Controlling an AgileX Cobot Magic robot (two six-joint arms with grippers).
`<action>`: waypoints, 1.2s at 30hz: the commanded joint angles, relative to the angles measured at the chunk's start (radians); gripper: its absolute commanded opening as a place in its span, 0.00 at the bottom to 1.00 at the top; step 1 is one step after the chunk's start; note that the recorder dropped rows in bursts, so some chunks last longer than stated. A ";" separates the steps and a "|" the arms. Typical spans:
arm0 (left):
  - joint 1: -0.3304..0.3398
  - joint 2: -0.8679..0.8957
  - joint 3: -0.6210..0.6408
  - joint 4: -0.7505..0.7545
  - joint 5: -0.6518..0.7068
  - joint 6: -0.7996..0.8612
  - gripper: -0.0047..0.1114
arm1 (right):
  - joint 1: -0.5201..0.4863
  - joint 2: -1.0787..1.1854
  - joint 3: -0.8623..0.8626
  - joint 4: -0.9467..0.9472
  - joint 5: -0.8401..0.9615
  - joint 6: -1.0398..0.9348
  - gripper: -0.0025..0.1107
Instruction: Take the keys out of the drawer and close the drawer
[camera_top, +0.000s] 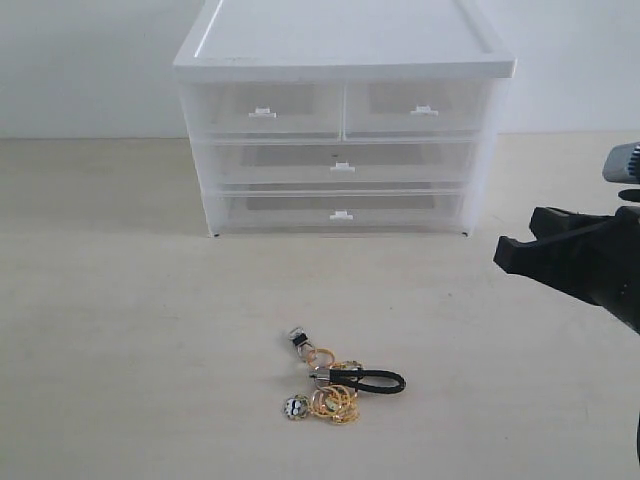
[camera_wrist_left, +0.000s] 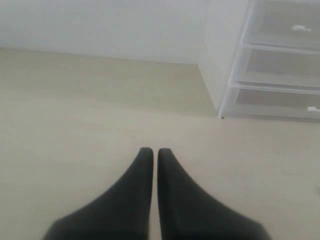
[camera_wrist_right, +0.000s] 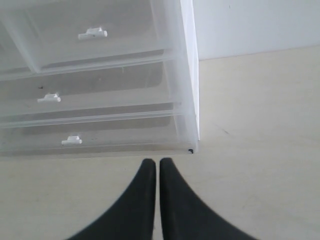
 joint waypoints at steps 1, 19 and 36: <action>0.004 -0.003 0.003 -0.009 -0.003 -0.017 0.08 | -0.004 -0.008 0.007 0.002 -0.011 0.004 0.02; 0.004 -0.003 0.003 -0.009 -0.003 -0.017 0.08 | -0.004 -0.008 0.007 0.002 -0.011 0.004 0.02; 0.004 -0.003 0.003 -0.009 -0.005 -0.017 0.08 | -0.006 -0.266 0.007 0.084 0.299 -0.189 0.02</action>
